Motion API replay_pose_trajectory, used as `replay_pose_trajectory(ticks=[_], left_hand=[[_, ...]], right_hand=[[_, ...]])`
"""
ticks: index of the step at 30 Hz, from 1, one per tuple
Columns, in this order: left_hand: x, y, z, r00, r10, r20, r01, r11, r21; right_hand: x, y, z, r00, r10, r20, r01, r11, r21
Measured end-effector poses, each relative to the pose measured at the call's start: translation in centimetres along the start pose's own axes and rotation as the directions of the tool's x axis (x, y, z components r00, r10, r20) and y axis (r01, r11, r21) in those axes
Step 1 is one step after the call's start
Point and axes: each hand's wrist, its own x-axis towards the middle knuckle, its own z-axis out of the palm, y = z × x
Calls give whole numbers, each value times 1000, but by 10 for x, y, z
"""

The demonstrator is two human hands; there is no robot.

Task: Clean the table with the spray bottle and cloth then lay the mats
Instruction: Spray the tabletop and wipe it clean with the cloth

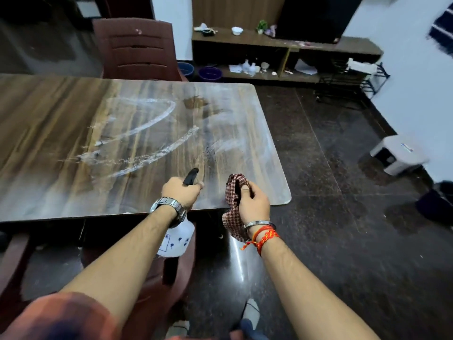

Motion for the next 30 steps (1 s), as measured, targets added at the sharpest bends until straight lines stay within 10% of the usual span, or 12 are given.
replay_pose_trajectory(ticks=[11,30], left_hand=[[-8,-5,10,930,-257,-262,213,960,-182],[50,-52,-62,858,-430,-280,270,843,-466]], right_hand=[[62,4,-7,982,-68,174,72,997,-20],[65,-52,115,873,-285,395,317,948,-18]])
